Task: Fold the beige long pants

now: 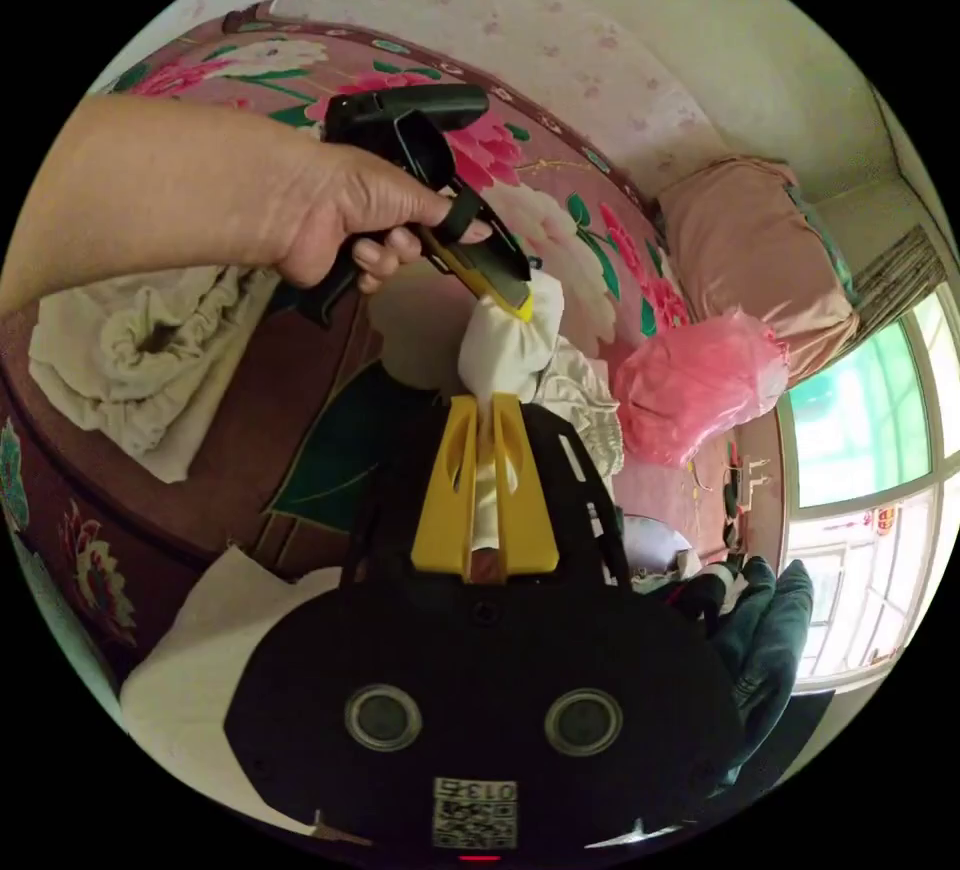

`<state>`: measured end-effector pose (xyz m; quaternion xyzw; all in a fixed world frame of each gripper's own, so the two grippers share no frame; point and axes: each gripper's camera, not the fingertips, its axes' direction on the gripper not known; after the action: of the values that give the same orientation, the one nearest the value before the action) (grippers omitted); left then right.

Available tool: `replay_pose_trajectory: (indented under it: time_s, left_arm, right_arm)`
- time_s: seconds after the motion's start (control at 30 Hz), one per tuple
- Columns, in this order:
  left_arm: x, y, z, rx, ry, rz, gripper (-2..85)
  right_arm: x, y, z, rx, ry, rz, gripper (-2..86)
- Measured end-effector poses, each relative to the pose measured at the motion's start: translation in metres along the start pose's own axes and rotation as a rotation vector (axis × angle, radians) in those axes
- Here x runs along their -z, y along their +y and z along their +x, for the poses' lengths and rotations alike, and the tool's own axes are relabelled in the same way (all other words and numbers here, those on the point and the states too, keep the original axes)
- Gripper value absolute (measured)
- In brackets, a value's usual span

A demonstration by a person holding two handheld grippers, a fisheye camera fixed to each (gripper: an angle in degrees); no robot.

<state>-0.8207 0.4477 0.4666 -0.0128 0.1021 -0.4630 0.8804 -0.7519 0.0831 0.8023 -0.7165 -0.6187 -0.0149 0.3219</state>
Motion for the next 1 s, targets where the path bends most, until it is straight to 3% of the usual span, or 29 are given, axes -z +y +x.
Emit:
replay_pose_trajectory:
  time_s: [0.13,0.3,0.43,0.53,0.67,0.8,1.0]
  left_arm:
    - [0.064,0.019,0.068,-0.148,-0.015,0.148,2.3]
    - [0.147,0.040,0.227,-0.459,0.032,0.321,1.9]
    - [0.178,0.065,0.346,-0.721,0.186,0.347,1.9]
    - [0.171,0.092,0.434,-0.876,0.312,0.270,1.9]
    - [0.113,0.142,0.530,-0.983,0.383,0.091,1.9]
    - [0.027,0.184,0.597,-0.965,0.551,-0.114,1.8]
    - [-0.050,0.258,0.680,-1.050,0.606,-0.207,1.9]
  right_arm:
    - [0.077,0.034,0.026,-0.100,-0.046,0.175,2.2]
    - [0.200,0.085,0.070,-0.172,0.034,0.382,2.3]
    - [0.327,0.177,0.084,-0.280,0.139,0.596,2.3]
    - [0.396,0.263,0.076,-0.373,0.191,0.676,2.3]
    - [0.449,0.367,0.053,-0.497,0.282,0.627,2.3]
    - [0.499,0.480,0.031,-0.661,0.372,0.528,2.4]
    - [0.547,0.574,-0.020,-0.689,0.609,0.357,2.6]
